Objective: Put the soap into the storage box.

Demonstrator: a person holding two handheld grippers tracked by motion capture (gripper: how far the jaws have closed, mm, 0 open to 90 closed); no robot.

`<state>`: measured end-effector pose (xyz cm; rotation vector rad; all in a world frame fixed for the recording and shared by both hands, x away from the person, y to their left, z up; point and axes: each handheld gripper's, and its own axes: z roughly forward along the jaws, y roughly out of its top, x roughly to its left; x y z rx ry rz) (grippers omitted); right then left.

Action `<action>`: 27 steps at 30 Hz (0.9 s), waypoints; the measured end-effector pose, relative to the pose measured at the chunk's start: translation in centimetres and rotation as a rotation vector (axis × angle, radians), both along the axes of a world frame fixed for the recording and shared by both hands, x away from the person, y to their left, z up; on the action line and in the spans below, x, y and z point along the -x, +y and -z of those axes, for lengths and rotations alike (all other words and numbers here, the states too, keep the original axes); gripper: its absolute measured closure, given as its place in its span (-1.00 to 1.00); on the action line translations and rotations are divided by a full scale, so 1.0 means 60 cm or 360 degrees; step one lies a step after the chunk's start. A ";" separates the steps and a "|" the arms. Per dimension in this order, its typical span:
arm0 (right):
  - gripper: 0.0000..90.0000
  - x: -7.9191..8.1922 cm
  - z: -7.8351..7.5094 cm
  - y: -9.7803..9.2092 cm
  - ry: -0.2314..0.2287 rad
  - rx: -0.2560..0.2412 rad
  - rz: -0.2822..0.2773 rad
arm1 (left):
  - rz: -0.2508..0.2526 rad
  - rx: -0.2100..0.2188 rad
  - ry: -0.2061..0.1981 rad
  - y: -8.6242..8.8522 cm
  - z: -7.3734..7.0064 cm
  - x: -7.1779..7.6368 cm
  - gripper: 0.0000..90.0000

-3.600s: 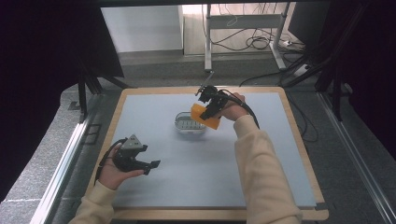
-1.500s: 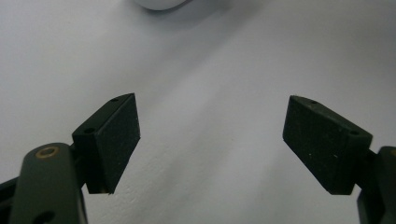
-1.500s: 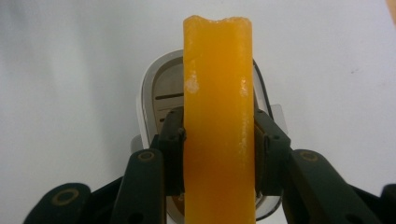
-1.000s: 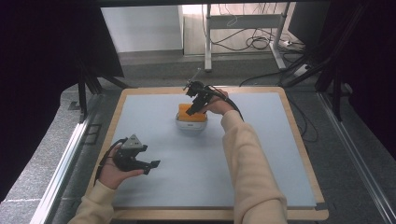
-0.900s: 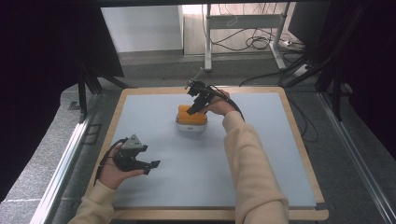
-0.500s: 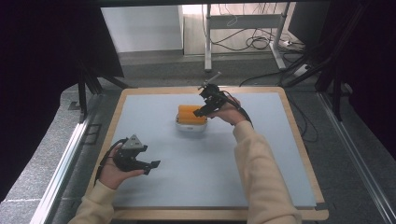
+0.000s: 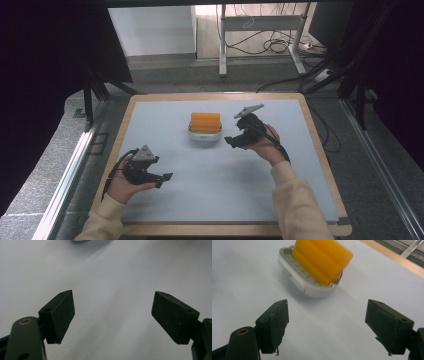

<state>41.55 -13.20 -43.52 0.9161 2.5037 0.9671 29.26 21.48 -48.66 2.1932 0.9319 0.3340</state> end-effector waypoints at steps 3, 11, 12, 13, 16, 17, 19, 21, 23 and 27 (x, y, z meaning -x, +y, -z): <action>-0.58 0.047 0.016 -0.038 -0.0013 -0.0057 0.0038 | 0.0004 0.0002 0.0000 -0.004 0.000 0.001 -0.58; -0.60 0.137 0.042 -0.129 -0.0021 -0.0128 0.0169 | 0.0005 -0.0013 0.0005 -0.006 0.002 0.001 -0.59; -0.60 0.137 0.042 -0.129 -0.0021 -0.0128 0.0169 | 0.0005 -0.0013 0.0005 -0.006 0.002 0.001 -0.59; -0.60 0.156 0.052 -0.143 -0.0024 -0.0130 0.0199 | 0.0002 -0.0015 0.0002 -0.007 0.001 0.002 -0.59; -0.61 0.173 0.060 -0.153 -0.0032 -0.0134 0.0213 | -0.0001 -0.0017 -0.0001 -0.007 0.001 0.003 -0.59; -0.61 0.183 0.067 -0.160 -0.0019 -0.0136 0.0217 | 0.0001 -0.0021 0.0001 -0.008 0.001 0.002 -0.59; -0.61 0.186 0.070 -0.161 -0.0016 -0.0120 0.0214 | 0.0001 -0.0022 0.0002 -0.008 0.002 0.003 -0.59; -0.62 0.187 0.076 -0.161 -0.0018 -0.0100 0.0222 | -0.0001 -0.0010 0.0010 -0.009 0.002 0.002 -0.59; -0.62 0.188 0.080 -0.157 -0.0044 -0.0090 0.0228 | -0.0006 0.0001 0.0009 -0.007 0.001 0.002 -0.59; -0.62 0.194 0.086 -0.147 -0.0077 -0.0073 0.0193 | -0.0021 0.0020 0.0005 -0.001 -0.002 0.001 -0.59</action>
